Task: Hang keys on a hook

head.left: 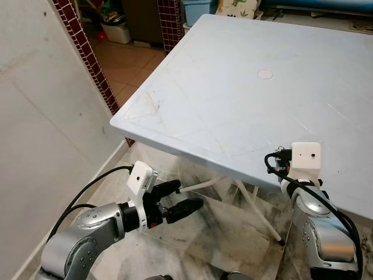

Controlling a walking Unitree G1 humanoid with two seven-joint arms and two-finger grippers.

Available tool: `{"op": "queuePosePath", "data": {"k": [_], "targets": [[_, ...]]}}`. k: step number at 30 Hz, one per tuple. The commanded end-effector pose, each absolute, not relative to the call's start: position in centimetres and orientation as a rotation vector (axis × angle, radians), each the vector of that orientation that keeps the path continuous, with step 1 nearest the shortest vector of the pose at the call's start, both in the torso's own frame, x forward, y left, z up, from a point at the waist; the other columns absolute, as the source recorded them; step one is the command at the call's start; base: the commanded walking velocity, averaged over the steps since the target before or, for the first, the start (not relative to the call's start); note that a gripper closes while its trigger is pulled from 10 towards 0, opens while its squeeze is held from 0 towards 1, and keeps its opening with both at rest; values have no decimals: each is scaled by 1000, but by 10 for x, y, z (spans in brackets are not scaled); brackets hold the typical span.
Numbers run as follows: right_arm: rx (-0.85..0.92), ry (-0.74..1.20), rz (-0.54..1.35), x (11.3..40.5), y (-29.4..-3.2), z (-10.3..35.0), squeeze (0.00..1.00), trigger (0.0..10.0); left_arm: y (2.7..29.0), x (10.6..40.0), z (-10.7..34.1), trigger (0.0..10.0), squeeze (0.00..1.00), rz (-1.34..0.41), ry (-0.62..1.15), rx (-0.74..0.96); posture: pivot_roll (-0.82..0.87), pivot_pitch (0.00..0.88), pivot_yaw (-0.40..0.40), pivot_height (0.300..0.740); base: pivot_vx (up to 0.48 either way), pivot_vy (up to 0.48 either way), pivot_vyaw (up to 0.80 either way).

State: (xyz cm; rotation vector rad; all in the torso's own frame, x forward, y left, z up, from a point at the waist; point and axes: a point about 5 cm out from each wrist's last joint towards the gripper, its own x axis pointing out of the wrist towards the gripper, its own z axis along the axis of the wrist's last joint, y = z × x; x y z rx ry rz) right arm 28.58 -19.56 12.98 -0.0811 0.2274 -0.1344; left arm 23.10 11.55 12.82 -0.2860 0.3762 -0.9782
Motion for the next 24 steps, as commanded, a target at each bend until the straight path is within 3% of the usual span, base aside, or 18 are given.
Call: {"op": "queuePosePath", "data": {"k": [1,9,20,21,22,23,24], "targets": [[-73,243,-137,286,-193,125,0,0,120,234,129,10000,0,-943,367,-262,-19,140,99,740,0,0,0],[-126,4,-140,295,-190,164,0,0,121,238,128,10000,0,-924,358,-254,-20,134,102,740,0,0,0],[-162,-39,-117,297,-186,170,0,0,121,240,127,10000,0,-917,348,-243,-23,128,103,740,0,0,0],[-164,-38,-117,297,-186,170,0,4157,121,240,127,10000,0,-917,348,-243,-23,128,103,740,0,0,0],[-168,-30,-117,296,-187,168,0,4157,121,240,128,10000,0,-917,347,-243,-23,128,103,740,0,0,0],[-158,-1,-117,295,-188,163,1000,10000,121,240,127,10000,0,-917,347,-244,-25,127,102,740,0,0,0],[-144,24,-114,295,-188,159,1000,10000,121,240,127,10000,0,-917,347,-243,-25,127,102,740,0,0,0]]}}
